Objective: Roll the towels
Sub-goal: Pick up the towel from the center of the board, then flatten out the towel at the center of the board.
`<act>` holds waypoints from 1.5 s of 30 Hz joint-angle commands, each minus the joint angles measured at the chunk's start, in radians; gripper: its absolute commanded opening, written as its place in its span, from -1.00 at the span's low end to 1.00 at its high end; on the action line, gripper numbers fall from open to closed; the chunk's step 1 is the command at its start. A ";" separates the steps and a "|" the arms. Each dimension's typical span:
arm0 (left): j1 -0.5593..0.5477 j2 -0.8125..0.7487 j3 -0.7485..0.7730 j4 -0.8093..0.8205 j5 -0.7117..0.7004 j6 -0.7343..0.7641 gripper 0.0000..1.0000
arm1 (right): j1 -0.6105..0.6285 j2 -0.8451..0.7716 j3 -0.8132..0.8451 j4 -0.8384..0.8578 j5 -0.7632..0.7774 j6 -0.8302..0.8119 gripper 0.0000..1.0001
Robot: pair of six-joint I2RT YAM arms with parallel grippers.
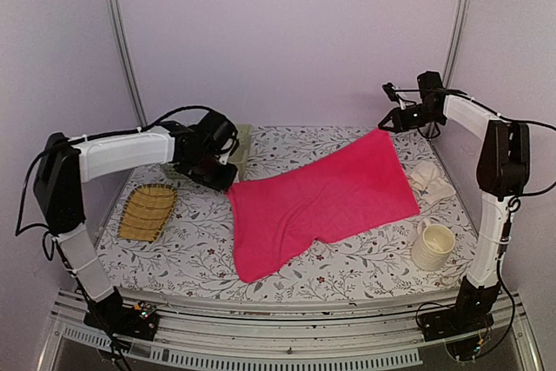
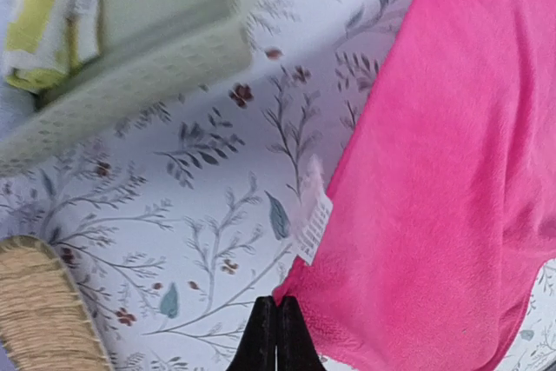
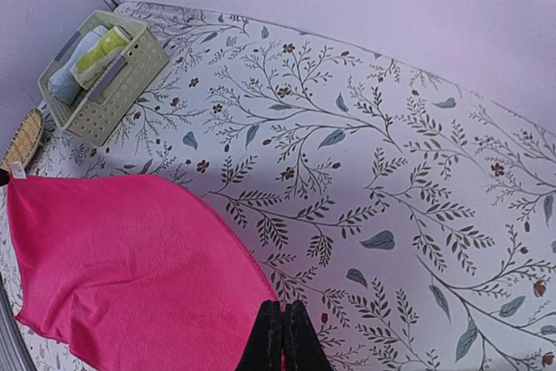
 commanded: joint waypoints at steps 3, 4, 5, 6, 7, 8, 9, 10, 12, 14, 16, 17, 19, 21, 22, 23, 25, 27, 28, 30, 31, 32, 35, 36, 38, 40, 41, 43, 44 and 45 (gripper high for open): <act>0.046 -0.218 0.086 -0.054 -0.166 0.086 -1.00 | -0.016 -0.080 0.142 -0.039 -0.025 -0.001 -0.97; 0.046 -0.241 0.099 -0.067 -0.192 0.097 -1.00 | -0.019 -0.084 0.168 -0.052 -0.047 0.010 -0.97; 0.046 -0.262 0.111 -0.080 -0.217 0.109 -1.00 | -0.020 -0.089 0.195 -0.067 -0.061 0.022 -0.97; 0.046 -0.282 0.128 -0.096 -0.242 0.114 -1.00 | -0.019 -0.099 0.215 -0.078 -0.069 0.027 -0.97; 0.046 -0.300 0.142 -0.110 -0.265 0.118 -1.00 | -0.020 -0.107 0.228 -0.084 -0.075 0.031 -0.97; 0.046 -0.319 0.151 -0.122 -0.276 0.122 -1.00 | -0.020 -0.123 0.233 -0.085 -0.079 0.038 -0.97; 0.046 -0.339 0.155 -0.129 -0.281 0.125 -1.00 | -0.020 -0.143 0.231 -0.085 -0.082 0.040 -0.97; 0.046 -0.361 0.159 -0.135 -0.281 0.128 -1.00 | -0.020 -0.163 0.223 -0.083 -0.085 0.042 -0.96; 0.045 -0.409 0.150 -0.138 -0.270 0.127 -1.00 | -0.020 -0.229 0.186 -0.070 -0.094 0.039 -0.97; 0.042 -0.464 0.130 -0.132 -0.252 0.122 -1.00 | -0.020 -0.302 0.121 -0.042 -0.097 0.029 -0.97; 0.037 -0.528 0.094 -0.116 -0.231 0.118 -1.00 | -0.019 -0.379 0.034 -0.017 -0.098 0.016 -0.97; 0.037 -0.563 0.063 -0.102 -0.216 0.122 -1.00 | -0.019 -0.416 -0.006 -0.009 -0.103 0.009 -0.97; 0.027 -0.634 -0.014 -0.066 -0.204 0.131 -1.00 | -0.020 -0.490 -0.111 0.018 -0.118 -0.002 -0.97; 0.001 -0.700 -0.085 -0.044 -0.166 0.131 -1.00 | -0.019 -0.567 -0.247 0.065 -0.138 -0.010 -0.97; -0.026 -0.734 -0.118 -0.031 -0.140 0.133 -1.00 | -0.020 -0.601 -0.298 0.071 -0.148 -0.017 -0.97; -0.064 -0.770 -0.152 -0.020 -0.127 0.128 -1.00 | -0.021 -0.634 -0.340 0.064 -0.161 -0.021 -0.97; -0.142 -0.839 -0.198 -0.017 -0.147 0.082 -1.00 | -0.020 -0.710 -0.397 0.041 -0.201 -0.037 -0.97; -0.204 -0.906 -0.225 -0.031 -0.162 0.026 -1.00 | -0.020 -0.805 -0.446 0.022 -0.245 -0.056 -0.97; -0.230 -0.950 -0.232 -0.036 -0.165 0.001 -1.00 | -0.020 -0.858 -0.468 0.017 -0.258 -0.064 -0.97; -0.269 -1.007 -0.241 -0.037 -0.168 -0.041 -1.00 | -0.020 -0.952 -0.497 0.006 -0.266 -0.078 -0.97; -0.280 -1.027 -0.242 -0.037 -0.166 -0.055 -1.00 | -0.019 -0.986 -0.506 0.003 -0.264 -0.081 -0.97; -0.286 -1.038 -0.242 -0.036 -0.166 -0.063 -1.00 | -0.020 -1.015 -0.513 0.002 -0.258 -0.079 -0.97; -0.287 -1.036 -0.255 -0.034 -0.204 -0.052 -1.00 | -0.019 -1.033 -0.549 0.025 -0.232 -0.073 -0.97; -0.288 -1.023 -0.268 -0.030 -0.226 -0.043 -1.00 | -0.020 -1.025 -0.570 0.044 -0.220 -0.069 -0.97; -0.285 -0.981 -0.299 -0.022 -0.285 -0.047 -1.00 | -0.020 -0.966 -0.610 0.094 -0.191 -0.054 -0.97; -0.267 -0.907 -0.333 0.002 -0.301 -0.047 -1.00 | -0.021 -0.883 -0.643 0.146 -0.181 -0.044 -0.97; -0.248 -0.862 -0.347 0.019 -0.286 -0.048 -1.00 | -0.017 -0.826 -0.644 0.180 -0.167 -0.041 -0.97; -0.173 -0.761 -0.383 0.071 -0.252 -0.064 -1.00 | -0.016 -0.692 -0.644 0.219 -0.143 -0.025 -0.97; -0.124 -0.707 -0.405 0.103 -0.229 -0.074 -1.00 | -0.010 -0.622 -0.632 0.233 -0.122 -0.024 -0.97; -0.070 -0.653 -0.433 0.141 -0.210 -0.083 -1.00 | -0.003 -0.540 -0.609 0.250 -0.086 -0.024 -0.96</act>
